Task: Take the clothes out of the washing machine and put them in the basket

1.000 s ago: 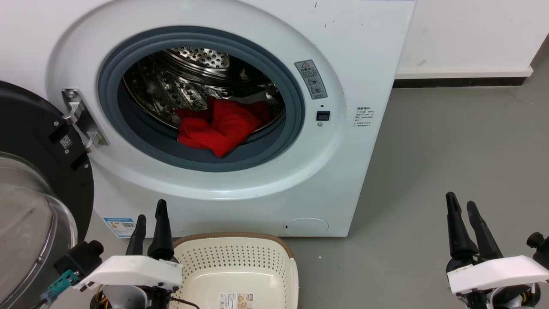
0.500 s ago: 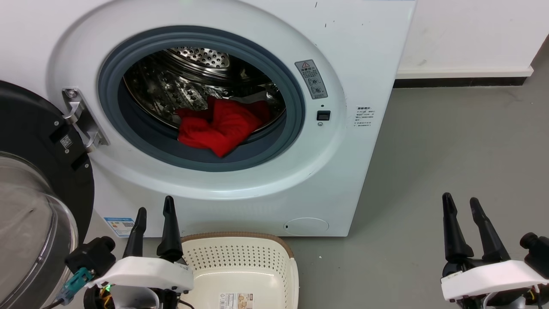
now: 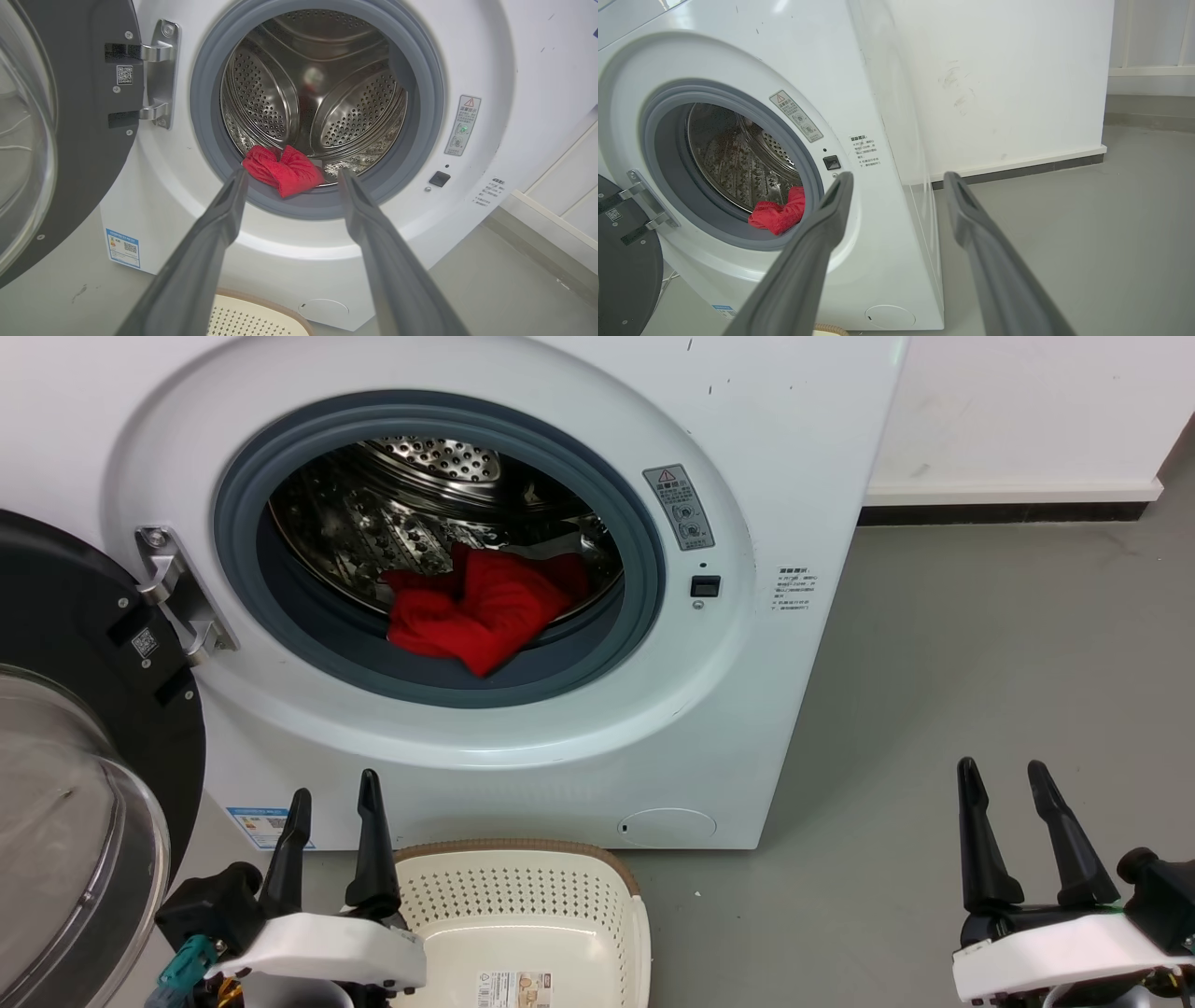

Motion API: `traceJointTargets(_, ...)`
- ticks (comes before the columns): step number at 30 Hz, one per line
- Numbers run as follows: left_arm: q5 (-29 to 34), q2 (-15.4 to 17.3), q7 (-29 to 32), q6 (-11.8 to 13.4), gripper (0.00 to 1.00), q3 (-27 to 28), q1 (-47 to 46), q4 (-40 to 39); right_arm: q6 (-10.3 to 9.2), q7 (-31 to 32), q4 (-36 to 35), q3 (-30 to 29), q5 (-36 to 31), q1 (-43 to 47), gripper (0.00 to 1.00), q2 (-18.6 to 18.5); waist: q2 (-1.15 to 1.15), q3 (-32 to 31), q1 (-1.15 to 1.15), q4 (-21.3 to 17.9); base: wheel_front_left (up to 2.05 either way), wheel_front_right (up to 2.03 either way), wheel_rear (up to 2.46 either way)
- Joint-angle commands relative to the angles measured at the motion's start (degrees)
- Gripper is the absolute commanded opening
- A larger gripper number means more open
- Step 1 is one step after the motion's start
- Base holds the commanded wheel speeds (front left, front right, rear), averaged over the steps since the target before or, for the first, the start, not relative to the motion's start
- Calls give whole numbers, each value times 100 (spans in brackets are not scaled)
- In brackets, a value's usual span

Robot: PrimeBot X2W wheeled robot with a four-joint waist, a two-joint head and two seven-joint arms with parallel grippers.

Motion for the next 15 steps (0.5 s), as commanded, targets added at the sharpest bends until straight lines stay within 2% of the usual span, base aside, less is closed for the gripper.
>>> traceJointTargets(1,156,4,-52,-15,100,-1,2,-92,-1,-59,-95,13,-172,27,100,-25,0,-1,0,0,0,0,0)
traceJointTargets(15,993,-72,-252,-123,100,101,186,-172,-2,-258,-241,26,-912,175,100,-25,0,-9,0,7,0,0,0)
